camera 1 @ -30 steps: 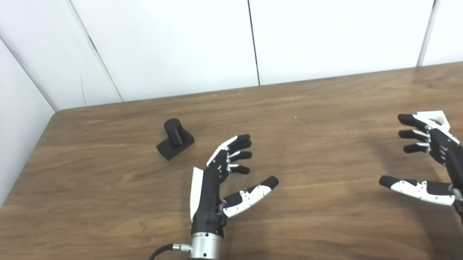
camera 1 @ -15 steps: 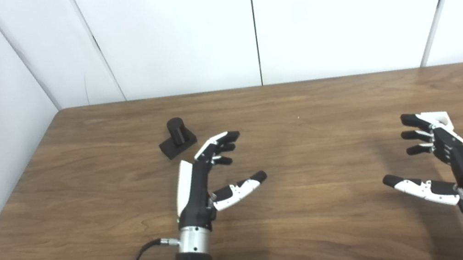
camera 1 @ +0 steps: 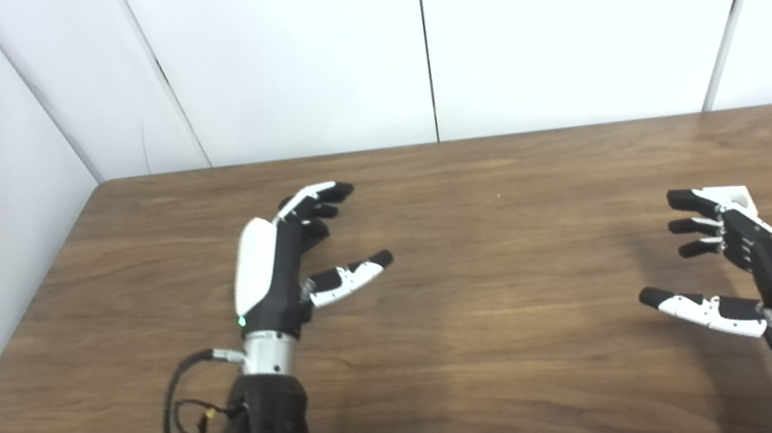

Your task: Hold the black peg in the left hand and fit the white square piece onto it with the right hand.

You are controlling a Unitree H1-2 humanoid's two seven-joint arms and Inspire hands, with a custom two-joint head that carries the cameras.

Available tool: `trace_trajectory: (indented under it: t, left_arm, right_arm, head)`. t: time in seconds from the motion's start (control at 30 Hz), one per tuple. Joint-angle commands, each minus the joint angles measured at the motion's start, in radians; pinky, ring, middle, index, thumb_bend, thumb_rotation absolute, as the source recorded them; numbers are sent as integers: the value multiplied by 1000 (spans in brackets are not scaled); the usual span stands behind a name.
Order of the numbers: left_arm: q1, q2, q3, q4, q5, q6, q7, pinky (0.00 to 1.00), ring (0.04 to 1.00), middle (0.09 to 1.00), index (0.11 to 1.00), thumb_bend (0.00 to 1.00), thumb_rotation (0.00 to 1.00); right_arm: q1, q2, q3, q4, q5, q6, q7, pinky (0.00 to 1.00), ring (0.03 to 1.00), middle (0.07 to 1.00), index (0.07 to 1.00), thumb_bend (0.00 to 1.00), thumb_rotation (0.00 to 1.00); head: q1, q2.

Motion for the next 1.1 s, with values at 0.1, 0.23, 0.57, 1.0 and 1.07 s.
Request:
trace_trajectory:
  t: [0.1,0.23,0.57,1.0,1.07]
  left_arm:
    - [-80,63,18,-30,60,36,-7,634,752,773,704,756,168]
    - [-110,93,24,3,90,55,-4,637,783,800,705,761,192]
    - [-179,155,39,109,125,84,11,665,802,807,704,755,211]
    - [-217,212,19,210,188,144,1,698,874,865,717,784,294]
    - [-225,220,12,221,197,161,-4,749,903,888,722,796,306]
  right_arm:
    - [-33,-5,-2,-33,-6,-26,-6,601,719,805,779,621,0]
    - [-30,-3,-4,-41,-5,-14,-3,605,721,806,780,608,0]
    - [-24,3,-9,-51,6,-10,-5,590,704,803,772,609,0]
    - [-10,6,-6,-59,-5,-17,-11,570,694,788,764,626,0]
    - [-8,8,-7,-63,-4,-15,-11,565,693,787,761,623,0]
  head:
    - [3,1]
    - [3,1]
    - [5,0]
    - [-3,1]
    - [-3,3]
